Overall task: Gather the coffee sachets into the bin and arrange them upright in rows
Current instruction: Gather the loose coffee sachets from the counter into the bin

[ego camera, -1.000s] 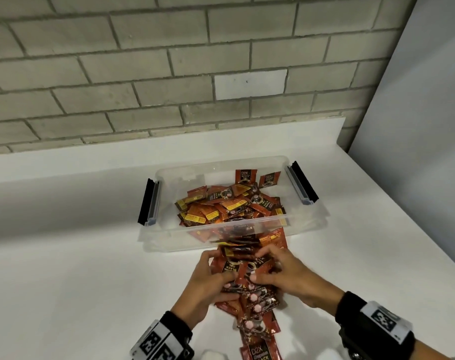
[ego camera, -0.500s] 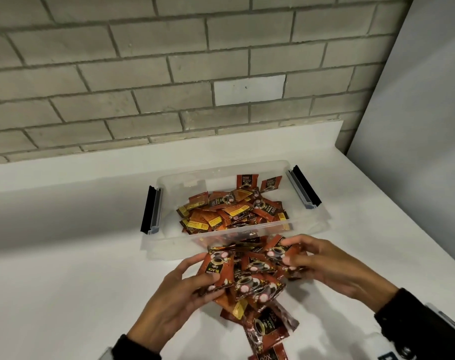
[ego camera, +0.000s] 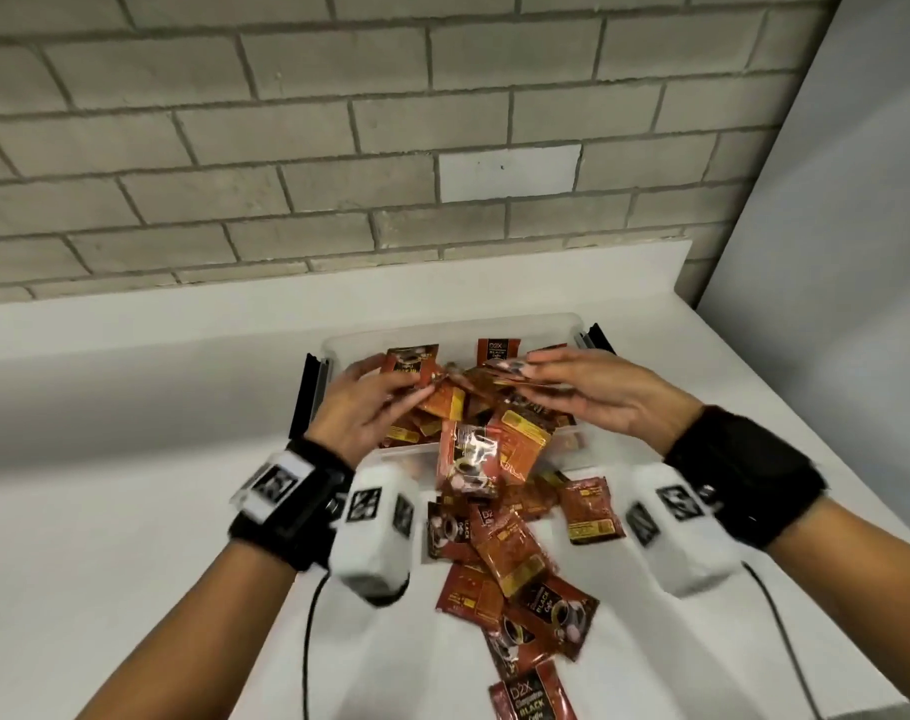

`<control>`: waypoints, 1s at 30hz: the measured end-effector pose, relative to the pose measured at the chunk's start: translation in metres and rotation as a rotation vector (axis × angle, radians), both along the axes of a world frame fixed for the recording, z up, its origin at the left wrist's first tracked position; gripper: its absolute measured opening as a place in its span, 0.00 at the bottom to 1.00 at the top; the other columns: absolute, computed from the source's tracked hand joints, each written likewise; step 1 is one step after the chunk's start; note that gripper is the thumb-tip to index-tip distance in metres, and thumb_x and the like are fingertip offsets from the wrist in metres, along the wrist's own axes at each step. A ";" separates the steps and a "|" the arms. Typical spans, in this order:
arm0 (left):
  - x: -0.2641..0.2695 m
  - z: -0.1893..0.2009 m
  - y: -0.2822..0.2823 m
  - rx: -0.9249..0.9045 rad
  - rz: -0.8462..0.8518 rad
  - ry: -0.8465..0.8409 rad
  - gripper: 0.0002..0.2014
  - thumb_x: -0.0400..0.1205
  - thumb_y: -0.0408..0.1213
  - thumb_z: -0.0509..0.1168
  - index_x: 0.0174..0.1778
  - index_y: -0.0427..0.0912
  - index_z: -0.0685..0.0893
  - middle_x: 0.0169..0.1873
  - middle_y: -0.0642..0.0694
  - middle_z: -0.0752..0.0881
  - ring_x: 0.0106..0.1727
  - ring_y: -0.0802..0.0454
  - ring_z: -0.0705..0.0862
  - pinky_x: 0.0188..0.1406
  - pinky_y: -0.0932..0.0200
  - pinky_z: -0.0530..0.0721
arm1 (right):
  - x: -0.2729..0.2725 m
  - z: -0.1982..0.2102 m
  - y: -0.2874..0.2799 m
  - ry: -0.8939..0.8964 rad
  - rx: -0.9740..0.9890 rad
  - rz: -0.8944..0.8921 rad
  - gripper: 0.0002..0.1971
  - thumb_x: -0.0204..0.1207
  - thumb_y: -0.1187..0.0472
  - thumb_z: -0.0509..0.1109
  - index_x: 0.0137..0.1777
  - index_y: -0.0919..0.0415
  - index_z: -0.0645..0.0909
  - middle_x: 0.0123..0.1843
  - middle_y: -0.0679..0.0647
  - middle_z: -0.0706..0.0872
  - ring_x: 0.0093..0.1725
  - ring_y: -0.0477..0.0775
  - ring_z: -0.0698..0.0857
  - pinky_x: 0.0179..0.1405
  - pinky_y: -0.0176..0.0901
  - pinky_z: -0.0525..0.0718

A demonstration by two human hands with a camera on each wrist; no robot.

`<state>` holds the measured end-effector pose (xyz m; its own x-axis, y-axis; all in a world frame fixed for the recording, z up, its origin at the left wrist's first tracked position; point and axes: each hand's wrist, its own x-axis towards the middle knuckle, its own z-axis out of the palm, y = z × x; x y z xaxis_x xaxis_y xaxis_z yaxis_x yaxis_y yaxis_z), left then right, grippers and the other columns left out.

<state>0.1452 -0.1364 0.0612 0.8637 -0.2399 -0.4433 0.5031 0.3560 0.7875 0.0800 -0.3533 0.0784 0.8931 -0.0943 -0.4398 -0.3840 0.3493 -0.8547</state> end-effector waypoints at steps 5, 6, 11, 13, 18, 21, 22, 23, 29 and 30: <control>0.021 -0.015 -0.006 0.243 -0.060 -0.050 0.29 0.81 0.27 0.66 0.78 0.28 0.64 0.66 0.30 0.79 0.63 0.35 0.83 0.42 0.43 0.89 | 0.016 -0.023 0.005 0.048 -0.276 0.092 0.23 0.83 0.63 0.64 0.77 0.63 0.68 0.78 0.63 0.70 0.74 0.65 0.74 0.72 0.58 0.75; 0.021 -0.016 -0.003 0.282 -0.079 -0.070 0.30 0.82 0.28 0.66 0.78 0.29 0.63 0.67 0.31 0.79 0.65 0.36 0.82 0.45 0.44 0.89 | 0.014 -0.024 0.002 0.035 -0.333 0.109 0.21 0.83 0.64 0.64 0.75 0.62 0.70 0.79 0.61 0.70 0.76 0.61 0.72 0.75 0.57 0.72; -0.015 0.001 0.022 0.413 -0.140 -0.315 0.18 0.82 0.24 0.64 0.68 0.38 0.78 0.58 0.43 0.82 0.56 0.50 0.84 0.52 0.55 0.87 | -0.024 -0.005 -0.025 -0.059 -0.424 0.166 0.13 0.80 0.64 0.66 0.64 0.63 0.79 0.64 0.61 0.84 0.60 0.55 0.86 0.61 0.44 0.85; -0.044 0.003 0.036 0.510 -0.265 -0.372 0.12 0.82 0.27 0.65 0.61 0.40 0.83 0.53 0.45 0.86 0.55 0.51 0.85 0.47 0.58 0.89 | -0.048 -0.002 -0.039 -0.044 -0.478 0.274 0.15 0.76 0.59 0.70 0.60 0.66 0.81 0.57 0.62 0.87 0.53 0.56 0.89 0.52 0.43 0.88; -0.100 -0.047 0.048 0.694 -0.550 -0.033 0.25 0.77 0.41 0.73 0.69 0.44 0.73 0.64 0.44 0.79 0.56 0.50 0.83 0.49 0.54 0.87 | -0.089 -0.056 -0.051 0.314 -0.758 0.468 0.25 0.75 0.48 0.71 0.66 0.60 0.71 0.61 0.53 0.79 0.56 0.52 0.82 0.55 0.49 0.85; -0.104 -0.068 0.034 0.607 -0.460 0.050 0.42 0.74 0.41 0.76 0.80 0.44 0.60 0.75 0.41 0.69 0.54 0.51 0.82 0.43 0.58 0.85 | -0.086 -0.085 -0.036 0.340 -0.747 0.347 0.35 0.73 0.42 0.72 0.72 0.57 0.61 0.64 0.53 0.70 0.59 0.52 0.78 0.48 0.44 0.82; -0.101 -0.071 0.027 0.582 -0.433 0.043 0.43 0.74 0.40 0.76 0.80 0.43 0.58 0.75 0.41 0.68 0.54 0.50 0.82 0.44 0.57 0.85 | -0.081 -0.090 -0.029 0.327 -0.740 0.310 0.37 0.71 0.40 0.74 0.70 0.58 0.62 0.63 0.54 0.70 0.57 0.52 0.78 0.45 0.42 0.81; -0.099 -0.071 0.019 0.555 -0.416 0.042 0.42 0.74 0.40 0.76 0.79 0.43 0.58 0.75 0.42 0.69 0.54 0.50 0.83 0.47 0.55 0.85 | -0.075 -0.097 -0.022 0.326 -0.739 0.279 0.38 0.69 0.39 0.75 0.69 0.59 0.63 0.63 0.56 0.72 0.55 0.53 0.79 0.41 0.41 0.81; -0.090 -0.078 -0.022 0.525 -0.333 0.115 0.23 0.76 0.39 0.74 0.62 0.39 0.72 0.48 0.46 0.86 0.47 0.54 0.85 0.44 0.57 0.84 | -0.046 -0.128 0.015 0.372 -0.570 0.172 0.32 0.66 0.48 0.81 0.62 0.62 0.71 0.59 0.62 0.82 0.46 0.52 0.82 0.25 0.35 0.72; -0.090 -0.081 -0.026 0.526 -0.322 0.124 0.22 0.76 0.39 0.74 0.63 0.39 0.75 0.48 0.45 0.87 0.46 0.54 0.85 0.41 0.59 0.84 | -0.044 -0.127 0.021 0.371 -0.519 0.152 0.26 0.68 0.51 0.80 0.59 0.61 0.71 0.57 0.61 0.83 0.45 0.51 0.82 0.27 0.36 0.72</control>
<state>0.0555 -0.1622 -0.0199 0.7190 -0.2019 -0.6650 0.6193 -0.2483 0.7449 0.0359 -0.3323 -0.0484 0.7109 -0.2621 -0.6526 -0.6984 -0.1547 -0.6987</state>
